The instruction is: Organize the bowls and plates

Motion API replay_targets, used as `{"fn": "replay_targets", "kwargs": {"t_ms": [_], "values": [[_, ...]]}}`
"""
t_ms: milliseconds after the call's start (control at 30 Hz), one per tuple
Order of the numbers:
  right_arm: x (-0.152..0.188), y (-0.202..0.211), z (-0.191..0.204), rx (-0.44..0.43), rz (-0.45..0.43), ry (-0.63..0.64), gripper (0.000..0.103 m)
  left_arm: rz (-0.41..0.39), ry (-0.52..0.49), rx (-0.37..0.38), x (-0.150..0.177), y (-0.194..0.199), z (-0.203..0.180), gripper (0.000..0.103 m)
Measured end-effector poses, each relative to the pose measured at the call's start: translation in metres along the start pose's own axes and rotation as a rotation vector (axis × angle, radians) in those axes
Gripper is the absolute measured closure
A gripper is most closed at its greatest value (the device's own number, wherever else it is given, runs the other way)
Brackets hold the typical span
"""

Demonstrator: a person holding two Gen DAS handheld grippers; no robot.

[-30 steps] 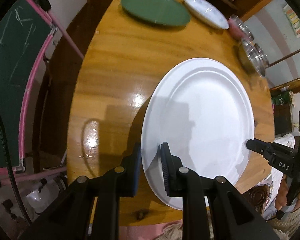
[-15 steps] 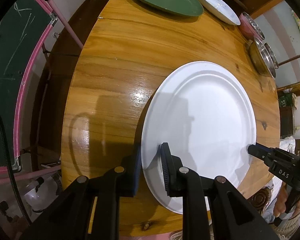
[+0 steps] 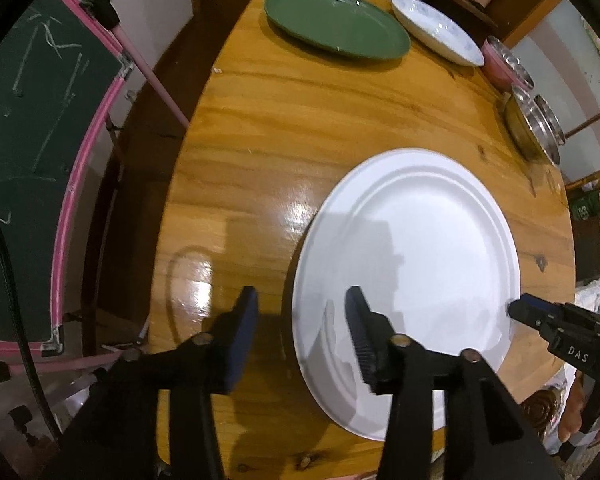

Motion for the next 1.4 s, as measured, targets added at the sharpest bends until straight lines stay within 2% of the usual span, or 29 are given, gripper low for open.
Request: {"fn": "replay_targets", "kwargs": {"t_ms": [267,400,533,1033,1267,1400], "values": [[0.005,0.017,-0.008,0.010,-0.040,-0.007,0.073,-0.090,0.001,0.002,-0.007,0.029,-0.006,0.051],[0.003,0.030,-0.008,0.023,-0.074,0.004,0.073,-0.151,-0.011,0.008,-0.010,0.049,-0.016,0.042],[0.001,0.051,-0.006,0.034,-0.116,0.025,0.073,-0.224,-0.028,0.019,-0.016,0.075,-0.028,0.041],[-0.045,0.176,0.008,0.079,-0.398,0.092,0.073,-0.479,-0.096,0.014,-0.070,0.205,-0.064,0.040],[-0.046,0.224,0.010,0.077,-0.507,0.098,0.073,-0.537,-0.128,0.042,-0.057,0.236,-0.089,0.023],[-0.049,0.242,0.017,0.077,-0.549,0.120,0.072,-0.568,-0.150,0.042,-0.051,0.248,-0.105,0.019]]}}
Point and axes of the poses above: each gripper's, at about its wrist camera, not at the fingertips, and y roughly against the way its jaws point, z to its left, x to its underside, the point moved 6 cm from there along -y, roughly the way its jaws point, and after that the axes turned 7 degrees about y, right-handed, at the moved point
